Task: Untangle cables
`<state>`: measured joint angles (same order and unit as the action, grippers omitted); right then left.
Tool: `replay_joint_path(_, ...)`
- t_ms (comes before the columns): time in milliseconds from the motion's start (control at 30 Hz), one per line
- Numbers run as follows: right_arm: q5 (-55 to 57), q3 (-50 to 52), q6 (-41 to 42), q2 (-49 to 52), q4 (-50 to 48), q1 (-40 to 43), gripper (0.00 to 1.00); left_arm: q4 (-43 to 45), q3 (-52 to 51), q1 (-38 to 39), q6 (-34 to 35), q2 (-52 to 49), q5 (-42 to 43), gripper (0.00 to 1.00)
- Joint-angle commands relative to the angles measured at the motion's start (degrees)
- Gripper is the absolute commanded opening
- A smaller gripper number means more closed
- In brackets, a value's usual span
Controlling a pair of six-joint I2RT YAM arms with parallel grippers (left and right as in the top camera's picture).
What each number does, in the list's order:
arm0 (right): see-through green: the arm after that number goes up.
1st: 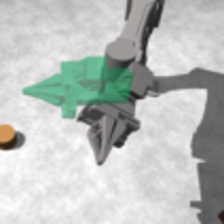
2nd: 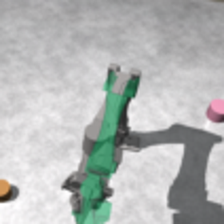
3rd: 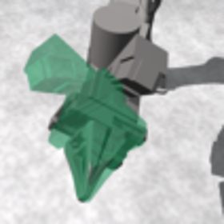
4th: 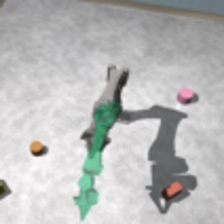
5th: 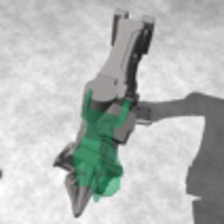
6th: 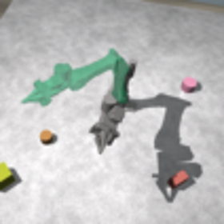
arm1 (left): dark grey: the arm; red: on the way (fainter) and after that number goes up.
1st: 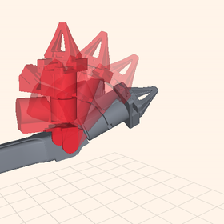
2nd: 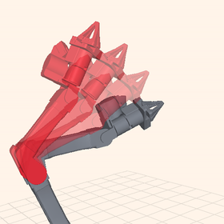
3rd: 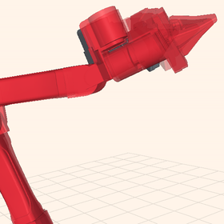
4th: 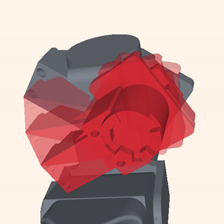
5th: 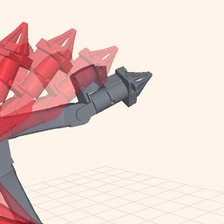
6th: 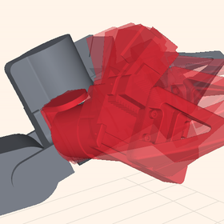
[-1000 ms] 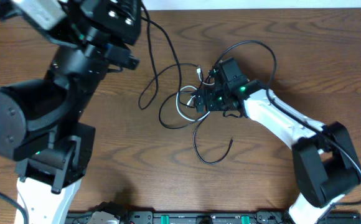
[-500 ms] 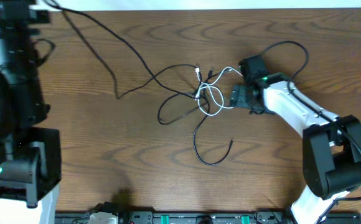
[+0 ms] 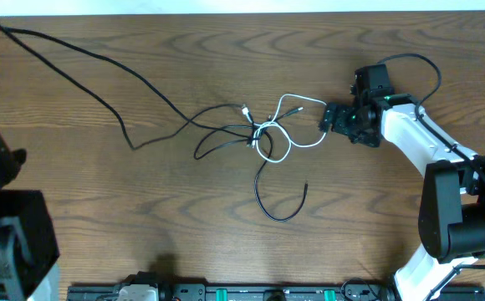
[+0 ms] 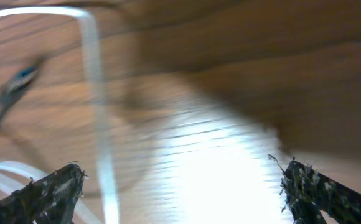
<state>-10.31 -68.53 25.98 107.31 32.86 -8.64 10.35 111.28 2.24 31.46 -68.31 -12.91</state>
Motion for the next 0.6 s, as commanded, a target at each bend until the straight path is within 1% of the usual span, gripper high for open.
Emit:
replay_joint_path(0, -14.1, -0.1, -3.7, -0.6, -1.9, -0.6, 0.99, -5.4, 3.5, -0.3, 1.0, -0.7, 1.3, 0.07)
replay_joint_path(100, -14.5, -0.3, -3.8, -2.8, -3.6, -0.5, 0.99, -13.0, 3.5, -0.3, 0.7, -1.0, 1.3, 0.07)
replay_joint_path(133, -13.8, -0.9, -4.0, -5.6, -3.5, -0.4, 0.99, -17.0, 3.5, -0.3, -0.8, -1.7, 1.3, 0.07)
replay_joint_path(167, -13.9, -1.1, -4.7, -7.5, -3.6, -0.4, 0.99, -19.0, 3.5, -0.3, -1.4, -2.2, 1.3, 0.08)
replay_joint_path(200, -15.4, -1.3, -7.7, -11.3, -4.5, -0.5, 0.99, -22.0, 3.5, -0.3, -1.4, -3.1, 1.4, 0.08)
replay_joint_path(233, -17.4, -1.3, -10.2, -13.7, -5.5, -0.7, 0.99, -23.1, 3.5, -0.3, -1.4, -3.5, 1.9, 0.07)
replay_joint_path(333, -24.4, -1.3, -15.2, -19.2, -9.9, -2.3, 0.99, -24.1, 3.5, -0.3, -1.3, -4.8, 6.3, 0.07)
replay_joint_path(400, -28.6, -1.3, -17.6, -22.1, -14.4, -4.3, 0.99, -24.0, 3.5, -0.3, 1.2, -5.5, 10.0, 0.07)
replay_joint_path(500, -29.7, -1.3, -20.9, -24.1, -21.3, -8.9, 0.99, -23.8, 3.5, -0.3, 6.1, -5.8, 13.0, 0.07)
replay_joint_path(533, -29.7, -1.3, -21.8, -24.2, -24.0, -11.0, 0.99, -23.5, 3.5, -0.3, 6.8, -5.8, 13.9, 0.07)
replay_joint_path(567, -28.5, -1.3, -22.6, -23.7, -28.8, -15.0, 0.99, -22.7, 3.5, -0.3, 7.5, -5.7, 16.3, 0.07)
